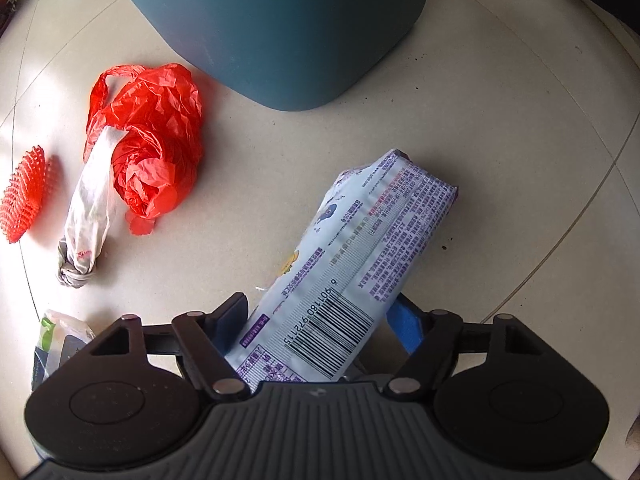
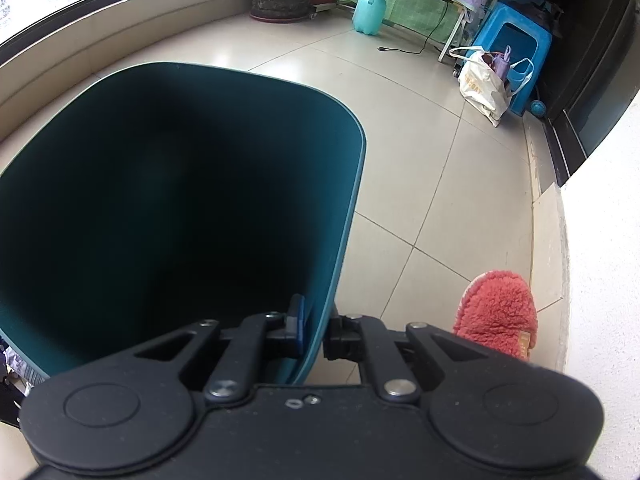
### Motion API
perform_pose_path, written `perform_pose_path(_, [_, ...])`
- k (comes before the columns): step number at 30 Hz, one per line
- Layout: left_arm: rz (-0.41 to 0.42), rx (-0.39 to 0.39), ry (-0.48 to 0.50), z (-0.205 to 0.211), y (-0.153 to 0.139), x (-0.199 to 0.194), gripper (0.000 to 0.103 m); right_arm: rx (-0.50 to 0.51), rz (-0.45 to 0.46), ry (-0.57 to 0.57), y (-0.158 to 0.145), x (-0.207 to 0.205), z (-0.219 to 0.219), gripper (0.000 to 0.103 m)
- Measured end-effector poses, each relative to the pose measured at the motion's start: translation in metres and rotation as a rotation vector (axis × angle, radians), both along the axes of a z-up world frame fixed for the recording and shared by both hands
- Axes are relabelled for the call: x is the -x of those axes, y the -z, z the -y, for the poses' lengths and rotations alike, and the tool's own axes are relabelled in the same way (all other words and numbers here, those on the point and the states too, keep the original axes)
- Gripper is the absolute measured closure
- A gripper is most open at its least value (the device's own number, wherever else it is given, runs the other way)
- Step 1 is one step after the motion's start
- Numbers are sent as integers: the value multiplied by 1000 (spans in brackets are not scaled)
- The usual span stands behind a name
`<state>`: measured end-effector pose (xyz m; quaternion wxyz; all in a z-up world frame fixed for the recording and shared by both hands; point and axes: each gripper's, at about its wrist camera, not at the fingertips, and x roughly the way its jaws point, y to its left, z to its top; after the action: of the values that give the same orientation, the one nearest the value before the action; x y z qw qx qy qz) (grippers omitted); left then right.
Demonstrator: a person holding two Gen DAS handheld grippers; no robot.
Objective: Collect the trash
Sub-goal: 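Carry the wrapper over the teal bin with the left gripper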
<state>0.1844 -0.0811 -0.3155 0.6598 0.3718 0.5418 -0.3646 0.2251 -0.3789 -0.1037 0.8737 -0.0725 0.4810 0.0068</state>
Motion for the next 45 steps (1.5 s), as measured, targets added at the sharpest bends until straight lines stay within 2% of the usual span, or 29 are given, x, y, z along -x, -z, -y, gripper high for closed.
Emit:
perform_pose_path(1, [7,-4,-4,1,0,0,33,0,1,1,0,0,0,95])
perform_pose_path(5, [26,2,-52,1,-5,0,38,-3,3,7,0,0,1,95])
perform_pose_path(6, [29,4,-68,1,-7,-1,44,-4,4,9,0,1,1,95])
perform_pose_path(11, [50,0,-141,-5,-19,-6,44,-4,6,17,0,0,1,95])
perform_pose_path(14, [55,9,-218,-12,-31,-12,45,-4,7,19,0,1,1,95])
perform_pose_path(20, [89,14,-329,-22,-66,-14,45,-12,9,33,0,0,2,96])
perform_pose_path(25, [141,22,-393,-27,-111,-11,45,-6,10,34,1,0,1,96])
perform_pose_path(35, [221,141,-545,-37,-219,-11,45,-5,13,36,1,1,0,96])
perform_pose_path(40, [244,215,-600,-32,-271,-22,45,-7,15,34,1,2,0,96])
perform_pose_path(45, [284,270,-608,-9,-315,-39,46,-13,16,31,0,3,0,96])
